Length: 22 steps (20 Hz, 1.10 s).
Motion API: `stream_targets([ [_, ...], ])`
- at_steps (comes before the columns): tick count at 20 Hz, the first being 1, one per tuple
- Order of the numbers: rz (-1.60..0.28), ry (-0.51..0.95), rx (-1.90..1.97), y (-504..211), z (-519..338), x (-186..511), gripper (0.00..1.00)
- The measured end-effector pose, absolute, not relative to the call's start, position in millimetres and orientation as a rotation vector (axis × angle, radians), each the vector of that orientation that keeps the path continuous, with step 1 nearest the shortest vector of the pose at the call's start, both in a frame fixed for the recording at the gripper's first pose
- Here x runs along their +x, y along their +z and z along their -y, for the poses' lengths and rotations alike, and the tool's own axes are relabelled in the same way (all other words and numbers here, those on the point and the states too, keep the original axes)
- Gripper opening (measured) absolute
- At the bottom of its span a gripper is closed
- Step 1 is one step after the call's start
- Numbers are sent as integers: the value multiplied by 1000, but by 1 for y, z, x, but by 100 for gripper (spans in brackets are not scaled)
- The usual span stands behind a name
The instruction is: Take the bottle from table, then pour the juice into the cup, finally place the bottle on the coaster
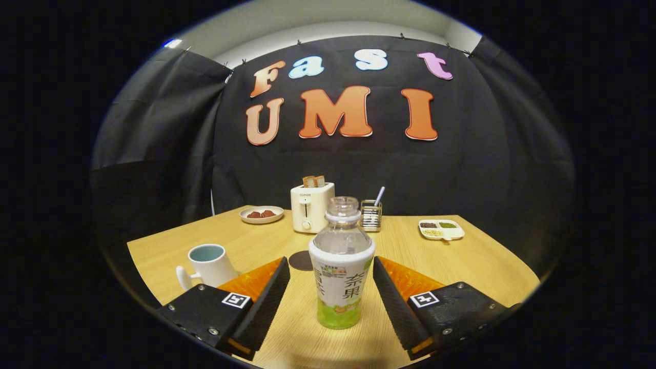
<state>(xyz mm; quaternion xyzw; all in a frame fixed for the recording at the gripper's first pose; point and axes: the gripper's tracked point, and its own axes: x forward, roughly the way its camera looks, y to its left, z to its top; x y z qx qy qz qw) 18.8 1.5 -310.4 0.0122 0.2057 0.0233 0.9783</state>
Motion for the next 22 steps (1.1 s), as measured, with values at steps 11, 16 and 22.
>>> stream_targets([
  [11,-501,2,30,-347,-5,24,67],
  [16,-526,-20,18,-357,-9,29,65],
  [22,-537,-38,-1,-351,-10,27,55],
])
